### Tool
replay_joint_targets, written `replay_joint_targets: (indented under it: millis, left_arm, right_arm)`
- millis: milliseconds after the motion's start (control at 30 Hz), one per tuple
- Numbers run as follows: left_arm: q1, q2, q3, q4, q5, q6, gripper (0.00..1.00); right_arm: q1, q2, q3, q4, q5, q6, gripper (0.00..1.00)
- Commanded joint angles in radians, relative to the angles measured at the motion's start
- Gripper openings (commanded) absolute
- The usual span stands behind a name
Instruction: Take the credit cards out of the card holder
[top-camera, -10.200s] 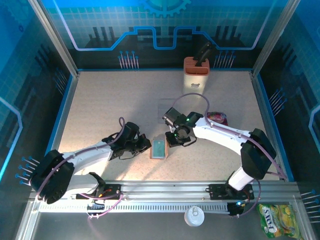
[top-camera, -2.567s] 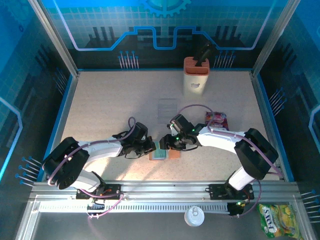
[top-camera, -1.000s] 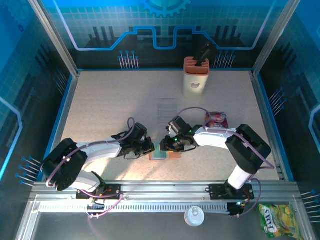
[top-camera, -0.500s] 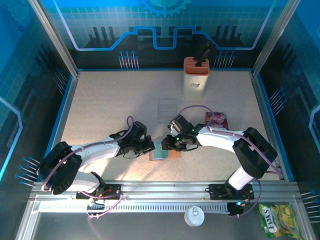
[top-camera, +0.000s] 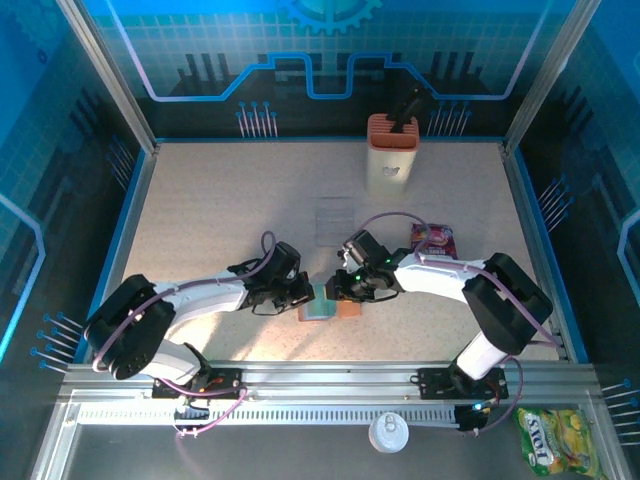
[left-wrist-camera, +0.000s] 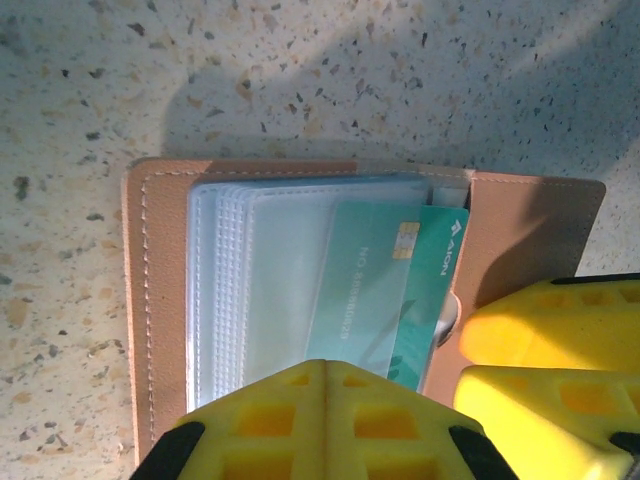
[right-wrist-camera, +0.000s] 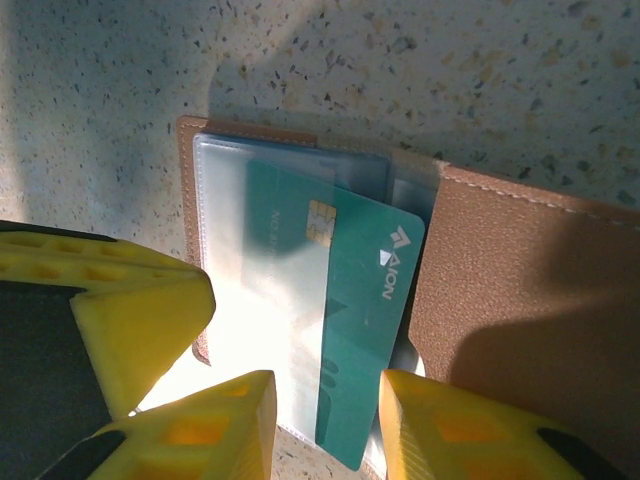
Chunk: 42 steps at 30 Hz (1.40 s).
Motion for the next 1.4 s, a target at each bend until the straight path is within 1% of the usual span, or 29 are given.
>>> replay_joint_targets:
  millis: [0,167,367,700,833,1000,1367]
  left_arm:
    - [-0.009,0.023,0.018,0.0,0.014,0.03,0.0]
    - [-0.009,0.027,0.022,-0.041,-0.011,0.031,0.0]
    - [-0.01,0.041,0.012,-0.038,-0.004,0.026,0.0]
    - [-0.01,0.051,0.008,-0.044,-0.01,0.024,0.0]
    - [-0.01,0.047,0.006,-0.061,-0.033,0.026,0.0]
    - [-0.009,0.045,0.006,-0.074,-0.044,0.031,0.0]
    - [-0.009,0.03,0.005,-0.096,-0.06,0.032,0.0]
  right_arm:
    - [-0.015,0.029,-0.014,0.018,-0.027,0.006,0.34]
    - [-0.017,0.063,-0.017,0.029,-0.044,0.009,0.34]
    - [-0.017,0.076,-0.02,0.043,-0.054,0.013,0.34]
    - [-0.024,0.054,-0.036,0.084,-0.06,0.031,0.25]
    - [-0.034,0.043,-0.048,0.082,-0.057,0.032,0.22]
    - [-0.042,0.023,-0.071,0.098,-0.057,0.033,0.15]
    - [-0.061,0.002,-0.087,0.09,-0.063,0.017,0.11]
